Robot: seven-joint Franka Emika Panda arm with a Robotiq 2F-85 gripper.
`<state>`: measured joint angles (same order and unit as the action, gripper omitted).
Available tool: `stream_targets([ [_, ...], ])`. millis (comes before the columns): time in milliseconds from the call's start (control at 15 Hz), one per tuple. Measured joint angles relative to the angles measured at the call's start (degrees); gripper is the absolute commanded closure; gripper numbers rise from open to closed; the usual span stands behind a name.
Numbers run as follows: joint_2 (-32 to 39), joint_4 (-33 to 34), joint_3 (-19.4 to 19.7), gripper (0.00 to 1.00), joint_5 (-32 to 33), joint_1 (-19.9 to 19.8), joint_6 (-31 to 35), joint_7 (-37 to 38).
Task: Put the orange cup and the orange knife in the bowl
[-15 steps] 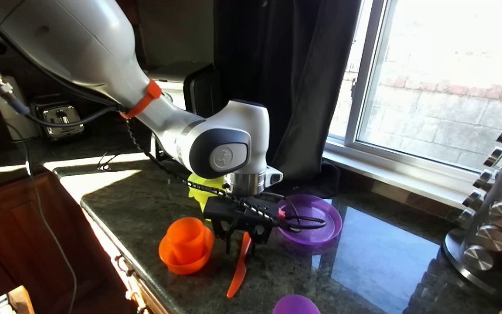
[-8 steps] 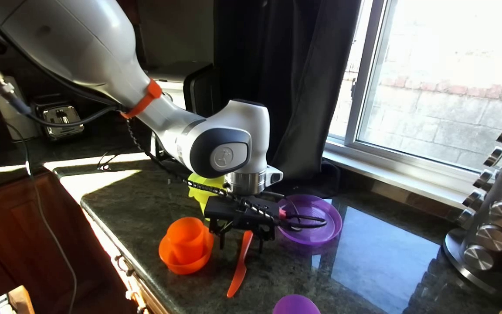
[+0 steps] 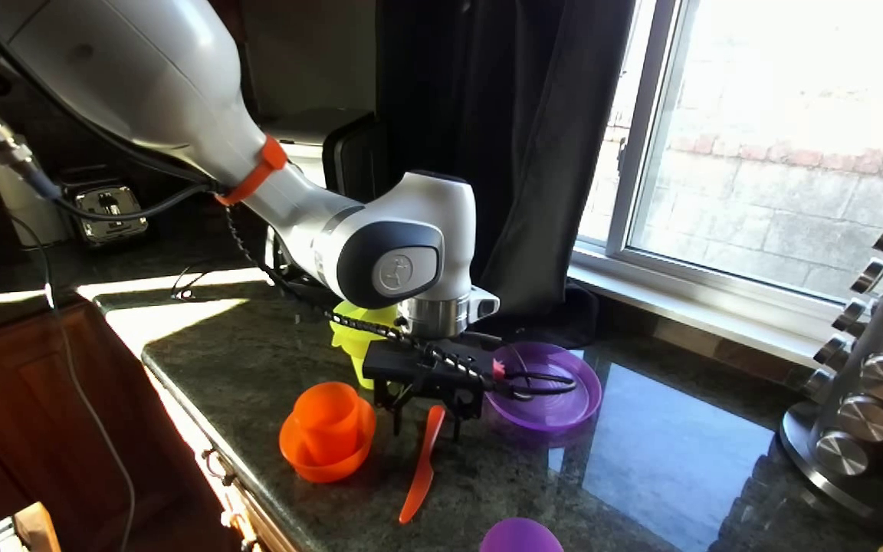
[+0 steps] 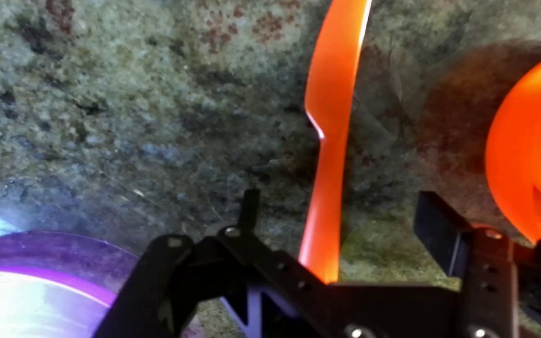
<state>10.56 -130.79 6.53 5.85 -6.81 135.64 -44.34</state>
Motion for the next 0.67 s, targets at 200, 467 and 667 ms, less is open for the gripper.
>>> stream_targets([
  [200, 0.2, 0.3, -0.4, 0.25, -0.2, -0.1, 0.0, 0.0],
  [467, 0.4, 0.5, -0.7, 0.47, -0.3, -0.2, 0.0, 0.0],
  [667, 0.7, 0.6, -0.8, 0.75, -0.5, -0.2, 0.0, 0.0],
])
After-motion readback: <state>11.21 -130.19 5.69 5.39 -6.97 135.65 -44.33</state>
